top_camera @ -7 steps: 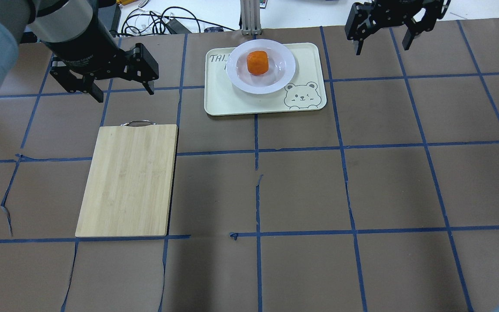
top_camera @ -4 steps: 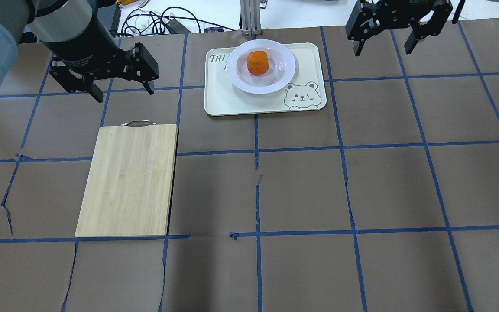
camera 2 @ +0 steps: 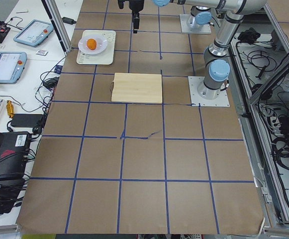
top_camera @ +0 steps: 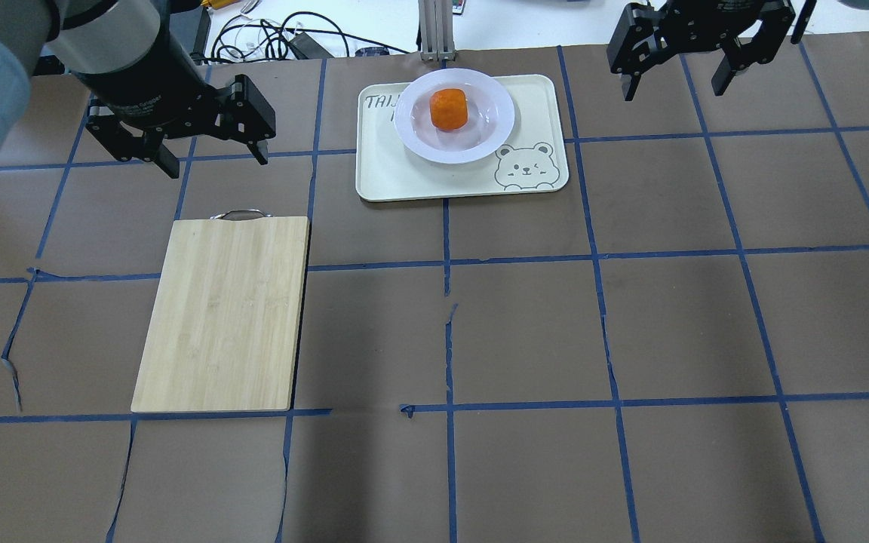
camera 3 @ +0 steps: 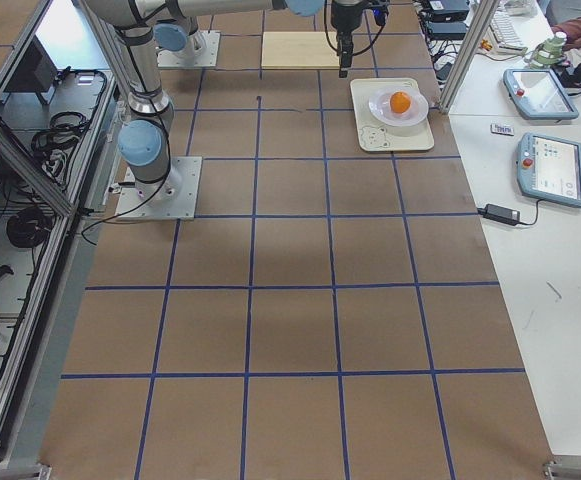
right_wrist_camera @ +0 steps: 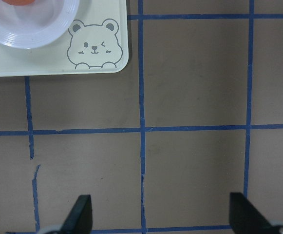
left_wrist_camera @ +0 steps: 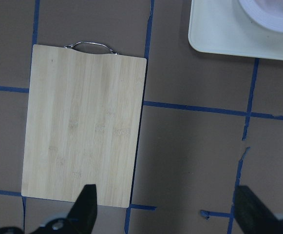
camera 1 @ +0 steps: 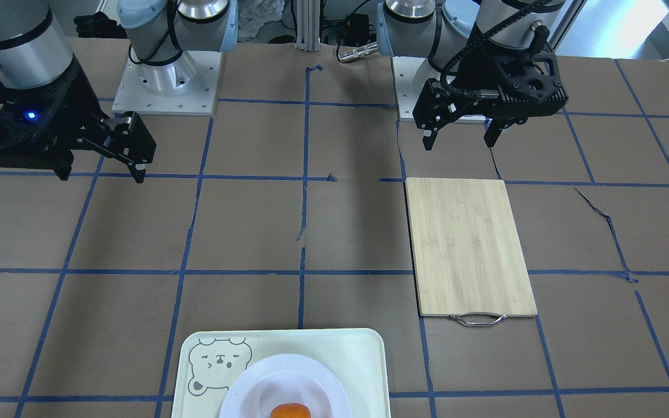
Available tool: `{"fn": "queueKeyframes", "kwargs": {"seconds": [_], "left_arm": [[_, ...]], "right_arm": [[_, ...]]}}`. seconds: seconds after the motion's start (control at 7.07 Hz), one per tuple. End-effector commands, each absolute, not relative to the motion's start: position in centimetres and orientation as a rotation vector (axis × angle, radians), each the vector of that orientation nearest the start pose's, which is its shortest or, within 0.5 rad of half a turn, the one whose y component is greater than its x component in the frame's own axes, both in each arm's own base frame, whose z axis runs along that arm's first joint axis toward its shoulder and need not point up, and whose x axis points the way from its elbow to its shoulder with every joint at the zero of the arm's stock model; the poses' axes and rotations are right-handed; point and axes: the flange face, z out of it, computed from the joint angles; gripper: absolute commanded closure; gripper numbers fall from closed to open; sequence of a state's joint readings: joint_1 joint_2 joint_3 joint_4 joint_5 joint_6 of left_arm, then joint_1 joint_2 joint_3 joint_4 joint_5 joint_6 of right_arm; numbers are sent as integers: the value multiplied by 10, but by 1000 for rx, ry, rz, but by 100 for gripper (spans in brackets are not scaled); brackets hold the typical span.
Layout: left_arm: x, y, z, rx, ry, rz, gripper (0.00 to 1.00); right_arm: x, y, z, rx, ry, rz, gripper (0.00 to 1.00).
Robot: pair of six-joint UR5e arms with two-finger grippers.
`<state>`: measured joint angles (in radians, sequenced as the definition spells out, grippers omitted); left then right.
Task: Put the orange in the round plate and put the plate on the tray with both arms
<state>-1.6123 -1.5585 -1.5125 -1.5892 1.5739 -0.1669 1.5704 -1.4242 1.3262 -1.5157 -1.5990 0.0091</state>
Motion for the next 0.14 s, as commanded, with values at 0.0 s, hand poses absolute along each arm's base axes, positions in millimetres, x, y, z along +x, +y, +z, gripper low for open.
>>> {"fn": "queueKeyframes", "kwargs": {"seconds": [0.0], "left_arm": [[-153,-485,521,-195,3137,-82,0]], "right_arm": [[130,-555,524,20,3171,-59,0]]}}
